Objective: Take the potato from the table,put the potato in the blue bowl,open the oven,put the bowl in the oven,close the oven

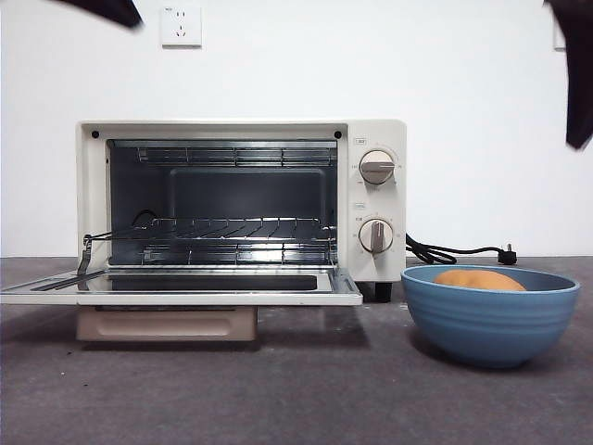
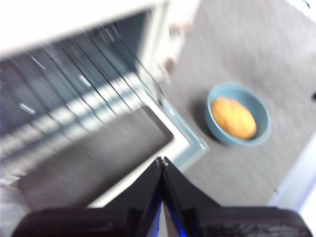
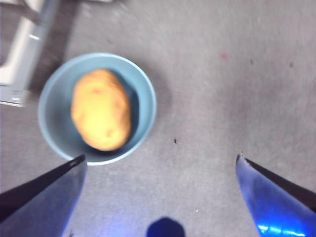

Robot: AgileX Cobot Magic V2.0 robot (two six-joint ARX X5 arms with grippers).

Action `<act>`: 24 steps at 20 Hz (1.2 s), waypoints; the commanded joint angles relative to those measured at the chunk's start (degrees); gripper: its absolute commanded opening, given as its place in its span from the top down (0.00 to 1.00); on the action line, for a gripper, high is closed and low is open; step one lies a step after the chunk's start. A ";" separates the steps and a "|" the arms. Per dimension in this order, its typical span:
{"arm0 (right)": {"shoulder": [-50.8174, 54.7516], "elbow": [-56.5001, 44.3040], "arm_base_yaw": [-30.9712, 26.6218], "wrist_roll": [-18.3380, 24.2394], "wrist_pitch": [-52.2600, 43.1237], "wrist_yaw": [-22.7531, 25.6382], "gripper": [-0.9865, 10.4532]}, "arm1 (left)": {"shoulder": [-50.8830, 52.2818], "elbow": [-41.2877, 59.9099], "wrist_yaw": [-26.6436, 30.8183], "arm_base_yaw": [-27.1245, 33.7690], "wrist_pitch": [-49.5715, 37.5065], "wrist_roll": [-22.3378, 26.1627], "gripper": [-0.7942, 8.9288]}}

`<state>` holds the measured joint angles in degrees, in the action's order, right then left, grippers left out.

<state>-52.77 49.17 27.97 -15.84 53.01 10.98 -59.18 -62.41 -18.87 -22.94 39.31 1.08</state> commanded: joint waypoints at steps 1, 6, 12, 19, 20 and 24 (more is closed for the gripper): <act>-3.80 -0.02 -2.51 0.87 -2.27 -3.85 0.49 | 5.60 0.33 1.68 -0.13 1.84 0.48 0.93; -14.91 -0.02 -7.89 3.39 -8.59 -10.29 0.54 | 15.39 0.33 2.38 -0.11 9.27 0.48 0.93; -26.45 -0.02 -10.69 5.46 -14.75 -11.87 0.65 | 21.11 0.33 2.38 -0.13 14.47 0.17 0.93; -30.62 -0.02 -10.78 5.44 -18.73 -14.14 0.80 | 21.20 0.33 2.40 -0.11 15.65 0.20 0.93; -30.64 -0.02 -10.75 5.49 -18.78 -14.14 0.85 | 21.20 0.33 2.40 -0.11 15.65 0.20 0.93; -30.62 -0.02 -10.75 5.60 -18.93 -14.21 0.92 | 21.20 0.33 2.40 -0.11 15.67 0.24 0.93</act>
<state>-83.05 49.17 17.23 -10.66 34.37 -3.25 -38.13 -62.41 -16.62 -22.94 55.05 1.06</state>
